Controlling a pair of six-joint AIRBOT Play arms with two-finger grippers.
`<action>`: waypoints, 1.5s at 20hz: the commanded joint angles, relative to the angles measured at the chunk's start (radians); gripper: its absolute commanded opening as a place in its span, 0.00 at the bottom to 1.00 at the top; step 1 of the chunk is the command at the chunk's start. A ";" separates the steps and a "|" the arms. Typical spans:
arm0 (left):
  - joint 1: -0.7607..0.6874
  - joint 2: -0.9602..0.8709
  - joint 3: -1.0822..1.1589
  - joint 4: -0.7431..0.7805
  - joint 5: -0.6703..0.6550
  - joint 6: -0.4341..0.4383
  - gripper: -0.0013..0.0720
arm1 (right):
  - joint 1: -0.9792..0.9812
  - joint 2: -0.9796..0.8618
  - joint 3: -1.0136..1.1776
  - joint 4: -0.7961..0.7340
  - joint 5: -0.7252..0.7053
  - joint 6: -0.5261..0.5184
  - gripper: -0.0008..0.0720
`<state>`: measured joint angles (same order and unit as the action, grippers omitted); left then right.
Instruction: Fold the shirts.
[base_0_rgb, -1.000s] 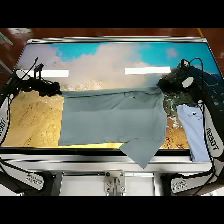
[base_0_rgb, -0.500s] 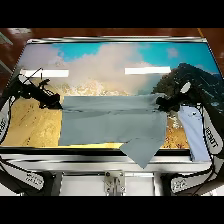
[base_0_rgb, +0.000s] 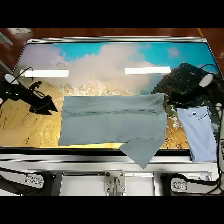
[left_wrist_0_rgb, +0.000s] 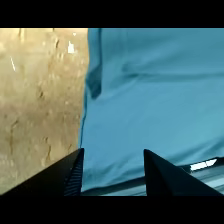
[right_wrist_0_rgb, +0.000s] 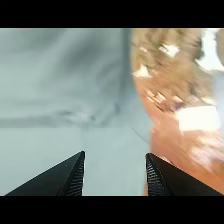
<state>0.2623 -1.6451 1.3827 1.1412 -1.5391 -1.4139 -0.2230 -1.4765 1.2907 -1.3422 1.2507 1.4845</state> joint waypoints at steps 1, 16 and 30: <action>0.083 0.153 -0.184 0.011 -0.050 0.061 0.68 | -0.164 0.114 -0.044 -0.050 0.211 -0.080 0.72; 0.208 0.269 -0.777 -0.202 0.268 0.172 0.83 | -0.428 0.201 -0.338 0.160 0.161 -0.166 0.92; 0.126 0.233 -0.777 -0.203 0.290 0.146 0.08 | -0.314 0.201 -0.631 0.194 0.172 -0.293 0.92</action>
<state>0.3901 -1.4227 0.6060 0.9401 -1.2407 -1.2694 -0.5976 -1.2766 0.7609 -1.1572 1.4326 1.2476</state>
